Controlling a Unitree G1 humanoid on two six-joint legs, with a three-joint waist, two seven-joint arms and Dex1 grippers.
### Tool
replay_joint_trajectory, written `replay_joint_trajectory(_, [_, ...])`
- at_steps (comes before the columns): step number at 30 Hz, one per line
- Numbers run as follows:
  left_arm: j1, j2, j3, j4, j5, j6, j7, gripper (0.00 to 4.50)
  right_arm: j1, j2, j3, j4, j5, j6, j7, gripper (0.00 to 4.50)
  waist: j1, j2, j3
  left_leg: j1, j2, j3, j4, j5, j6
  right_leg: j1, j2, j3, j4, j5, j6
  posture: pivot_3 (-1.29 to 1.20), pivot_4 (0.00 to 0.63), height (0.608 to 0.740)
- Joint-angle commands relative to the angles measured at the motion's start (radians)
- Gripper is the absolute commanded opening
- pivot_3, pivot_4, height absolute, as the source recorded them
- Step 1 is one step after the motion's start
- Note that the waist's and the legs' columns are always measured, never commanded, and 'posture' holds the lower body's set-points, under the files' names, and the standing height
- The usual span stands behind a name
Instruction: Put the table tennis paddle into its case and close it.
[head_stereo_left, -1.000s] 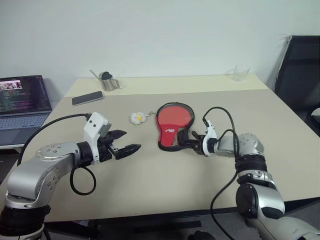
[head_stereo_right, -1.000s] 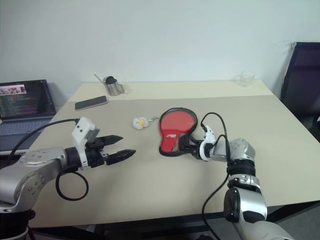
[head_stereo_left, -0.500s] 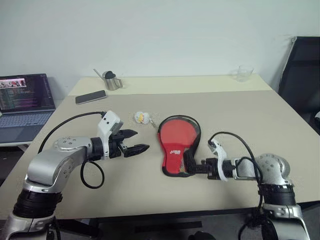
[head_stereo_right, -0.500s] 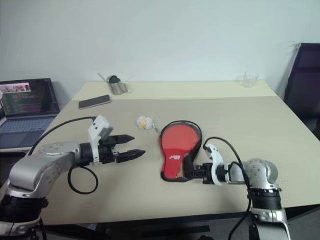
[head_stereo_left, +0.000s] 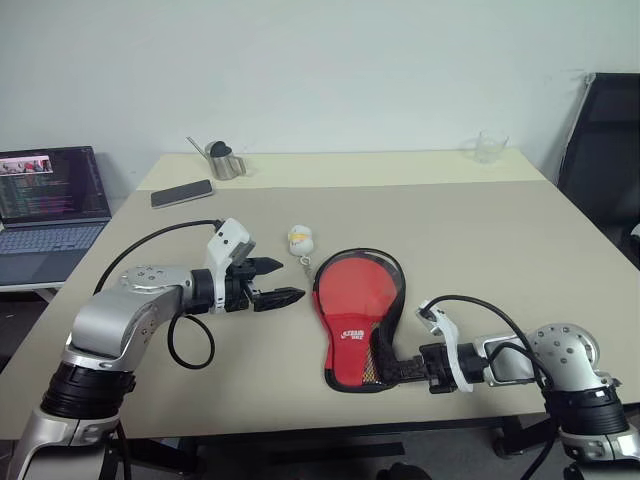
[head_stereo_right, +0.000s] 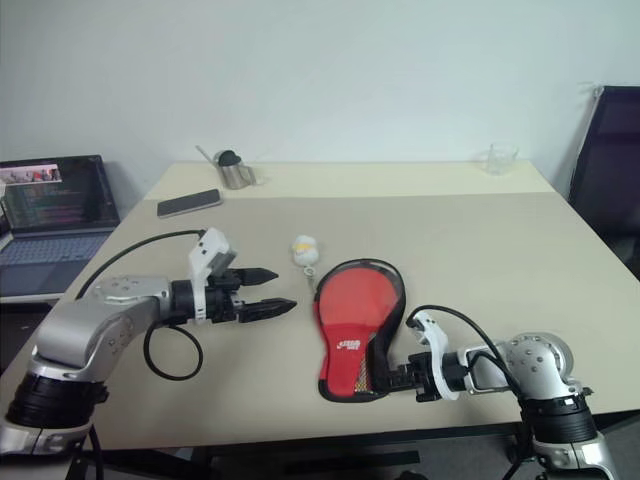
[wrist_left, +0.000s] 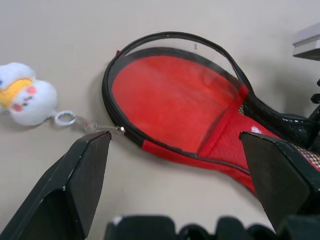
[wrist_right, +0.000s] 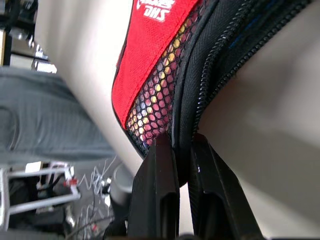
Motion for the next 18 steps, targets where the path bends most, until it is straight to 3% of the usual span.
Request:
replay_joint_trajectory(1, [-0.017,0.002,0.010,-0.012,0.006,-0.018,-0.011,4.50,0.014,-0.027,0.027,-0.055,0.071,0.032,0.042,0.01,0.000,0.000,0.000,0.000,0.000,0.000,0.000,0.000,0.000,0.000,0.000,0.000,0.000,0.000,0.000,0.00,0.150,0.740])
replay_joint_trajectory(18, [-0.007,-0.003,0.019,-0.016,0.014,-0.015,-0.009,4.50,0.005,-0.083,0.061,-0.071,0.058,0.032,0.110,0.01,0.001,0.000,0.000,-0.002,0.000,0.000,0.001,0.000,0.000,0.000,0.000,0.000,-0.002,0.001,0.002,0.00,0.150,0.740])
